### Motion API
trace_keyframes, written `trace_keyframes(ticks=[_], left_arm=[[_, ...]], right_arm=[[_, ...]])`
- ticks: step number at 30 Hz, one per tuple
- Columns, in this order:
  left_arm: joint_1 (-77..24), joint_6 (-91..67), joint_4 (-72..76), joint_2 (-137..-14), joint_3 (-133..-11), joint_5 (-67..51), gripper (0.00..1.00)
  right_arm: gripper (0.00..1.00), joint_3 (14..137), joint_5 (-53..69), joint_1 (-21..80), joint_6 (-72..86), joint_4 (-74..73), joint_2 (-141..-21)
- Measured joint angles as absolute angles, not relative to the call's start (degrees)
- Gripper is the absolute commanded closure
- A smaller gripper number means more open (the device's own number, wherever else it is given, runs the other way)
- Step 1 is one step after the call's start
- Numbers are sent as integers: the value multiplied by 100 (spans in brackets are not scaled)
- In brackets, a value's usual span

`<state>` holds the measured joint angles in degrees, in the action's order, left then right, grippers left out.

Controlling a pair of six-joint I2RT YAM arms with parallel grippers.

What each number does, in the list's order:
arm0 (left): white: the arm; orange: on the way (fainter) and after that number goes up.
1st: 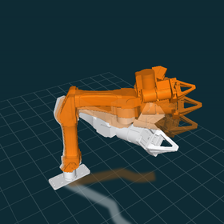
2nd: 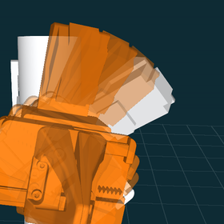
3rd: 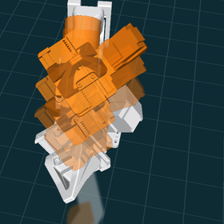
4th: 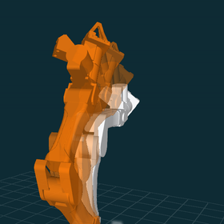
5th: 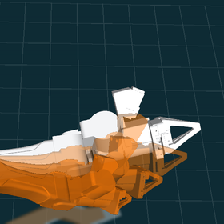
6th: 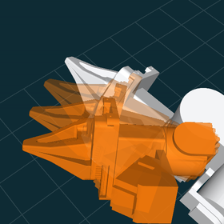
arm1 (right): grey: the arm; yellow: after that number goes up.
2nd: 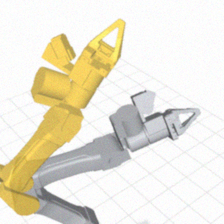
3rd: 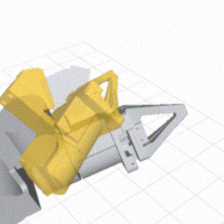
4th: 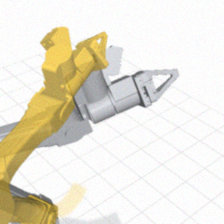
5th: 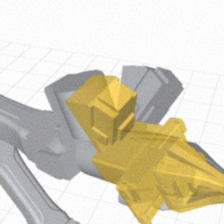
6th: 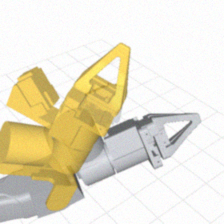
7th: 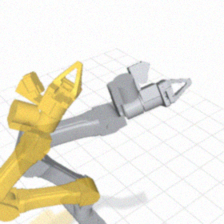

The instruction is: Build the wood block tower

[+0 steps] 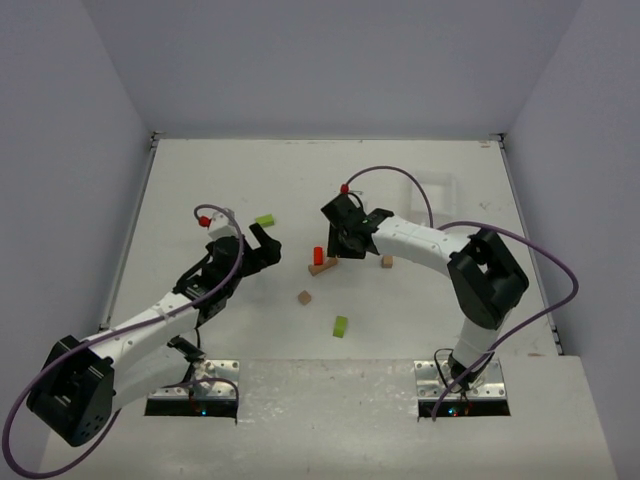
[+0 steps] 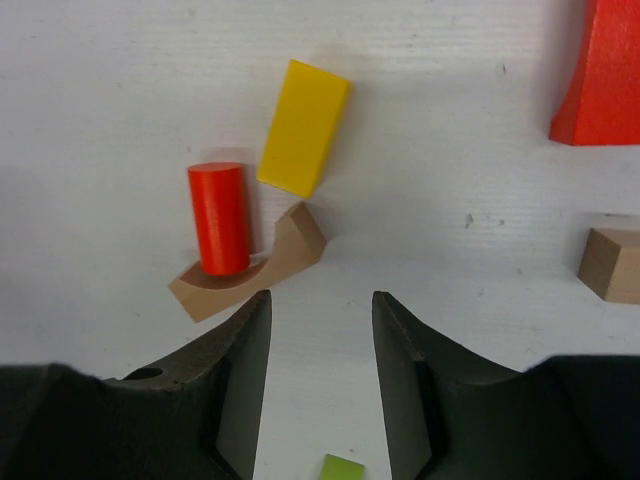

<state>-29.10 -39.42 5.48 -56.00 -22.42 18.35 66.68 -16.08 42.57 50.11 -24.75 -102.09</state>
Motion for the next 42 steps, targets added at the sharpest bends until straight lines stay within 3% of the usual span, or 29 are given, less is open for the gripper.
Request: trace_keyframes(ticks=[22,42], left_arm=[[-2906,-3710,541,-5035,-1937,1686,0],[-2906,-3625,589,-5142,-1927,1708,0]], right_arm=[[55,6436,-1430,4259,6306,-1718,-10787],[85,6188,-1718,4290,6321,-1829,-10731]])
